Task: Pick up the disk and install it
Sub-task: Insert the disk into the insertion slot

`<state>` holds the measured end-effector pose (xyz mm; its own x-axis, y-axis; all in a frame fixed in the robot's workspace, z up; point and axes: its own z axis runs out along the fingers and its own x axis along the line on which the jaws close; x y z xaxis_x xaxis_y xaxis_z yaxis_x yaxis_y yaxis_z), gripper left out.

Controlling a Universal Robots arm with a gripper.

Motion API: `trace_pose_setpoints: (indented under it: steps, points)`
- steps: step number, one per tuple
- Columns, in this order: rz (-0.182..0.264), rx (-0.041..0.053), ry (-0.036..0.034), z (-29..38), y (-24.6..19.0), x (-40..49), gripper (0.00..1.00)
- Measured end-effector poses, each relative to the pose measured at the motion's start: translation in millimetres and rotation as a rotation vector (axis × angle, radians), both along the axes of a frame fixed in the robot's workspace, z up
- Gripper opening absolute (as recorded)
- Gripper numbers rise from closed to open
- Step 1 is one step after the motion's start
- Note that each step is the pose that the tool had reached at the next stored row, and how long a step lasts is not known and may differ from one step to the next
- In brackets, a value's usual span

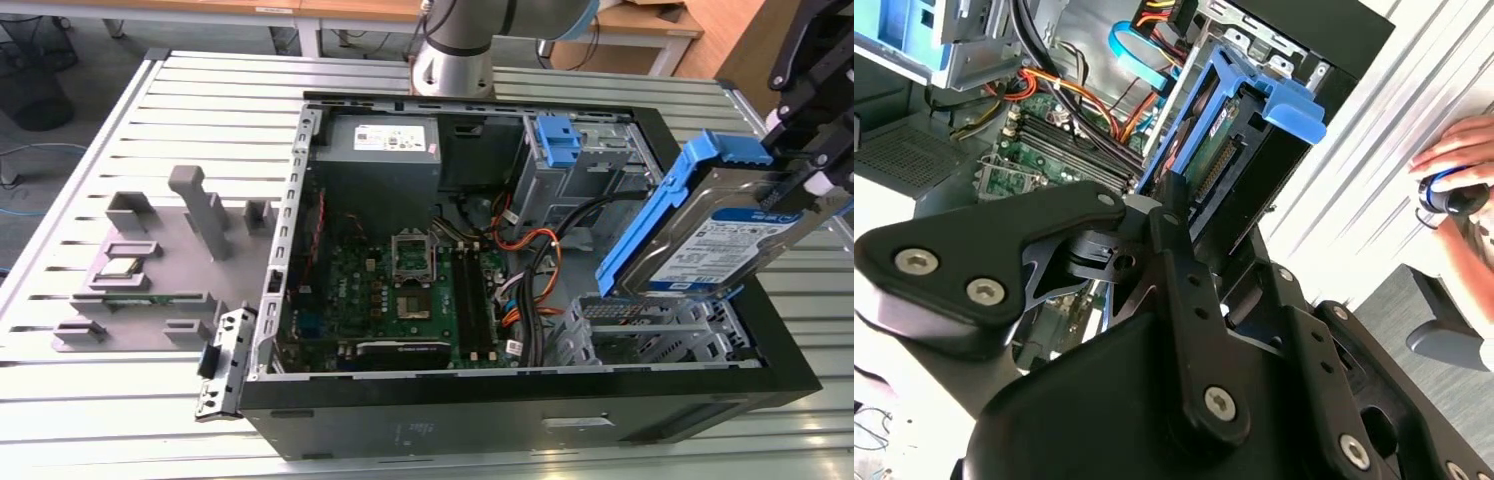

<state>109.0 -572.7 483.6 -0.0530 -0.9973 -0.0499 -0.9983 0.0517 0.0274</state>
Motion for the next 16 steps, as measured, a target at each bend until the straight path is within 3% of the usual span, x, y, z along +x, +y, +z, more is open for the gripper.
trace_pose_setpoints:
  steps: [7, 11, 16]
  points:
    - [0.0, 0.0, 0.0, 13.7, 0.0, 0.0, 0.35]
    - [0.0, 0.0001, -0.0014, 12.1, -0.5, 0.0, 0.35]
    - [0.0, 0.0005, -0.0037, 4.2, -1.2, 0.0, 0.35]
